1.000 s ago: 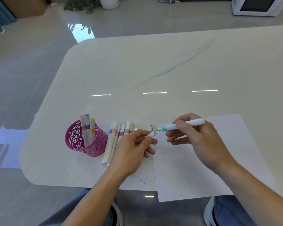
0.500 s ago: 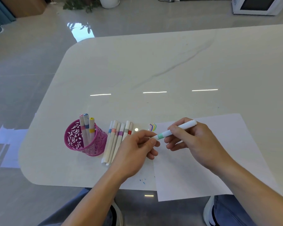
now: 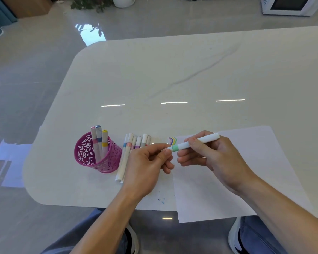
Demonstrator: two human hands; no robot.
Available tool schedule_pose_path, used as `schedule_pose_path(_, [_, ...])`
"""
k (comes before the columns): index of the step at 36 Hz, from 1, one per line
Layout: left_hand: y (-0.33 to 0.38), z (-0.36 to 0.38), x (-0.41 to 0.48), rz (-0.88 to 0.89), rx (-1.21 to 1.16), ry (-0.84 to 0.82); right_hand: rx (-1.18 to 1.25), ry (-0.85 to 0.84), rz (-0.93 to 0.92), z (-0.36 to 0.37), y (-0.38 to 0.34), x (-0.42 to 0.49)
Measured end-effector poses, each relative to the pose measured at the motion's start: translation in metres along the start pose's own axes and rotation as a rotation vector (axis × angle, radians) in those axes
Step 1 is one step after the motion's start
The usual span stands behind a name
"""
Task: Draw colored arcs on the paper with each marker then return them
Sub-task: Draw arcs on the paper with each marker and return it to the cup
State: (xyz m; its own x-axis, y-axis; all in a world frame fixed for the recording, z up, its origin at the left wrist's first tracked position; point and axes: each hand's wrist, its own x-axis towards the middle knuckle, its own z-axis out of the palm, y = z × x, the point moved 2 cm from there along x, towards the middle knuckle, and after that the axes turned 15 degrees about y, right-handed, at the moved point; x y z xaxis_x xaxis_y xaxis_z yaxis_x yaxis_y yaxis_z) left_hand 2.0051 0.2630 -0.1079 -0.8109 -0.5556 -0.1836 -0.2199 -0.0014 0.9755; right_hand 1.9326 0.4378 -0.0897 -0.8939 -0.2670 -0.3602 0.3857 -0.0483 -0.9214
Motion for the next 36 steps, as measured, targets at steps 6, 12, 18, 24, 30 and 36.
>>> schedule_pose_path(6, [-0.002,-0.001,-0.007,0.020,-0.004,0.039,0.009,-0.028,0.013,0.000,0.001,-0.004])
schedule_pose_path(12, [0.009,-0.003,0.001,0.036,0.033,-0.009,0.061,-0.019,0.070,-0.002,-0.001,0.001])
schedule_pose_path(18, [0.020,-0.014,0.007,0.032,-0.068,0.026,0.023,-0.039,0.109,-0.007,-0.006,0.006])
schedule_pose_path(24, [0.025,-0.028,0.010,-0.012,-0.276,0.176,-0.327,0.095,0.010,-0.011,0.003,0.009])
schedule_pose_path(30, [0.039,-0.045,0.007,0.226,-0.257,0.336,-0.666,0.129,-0.108,-0.012,0.010,0.016])
schedule_pose_path(36, [0.061,-0.067,-0.001,0.787,0.122,0.536,-0.961,0.088,-0.146,-0.009,0.016,0.014])
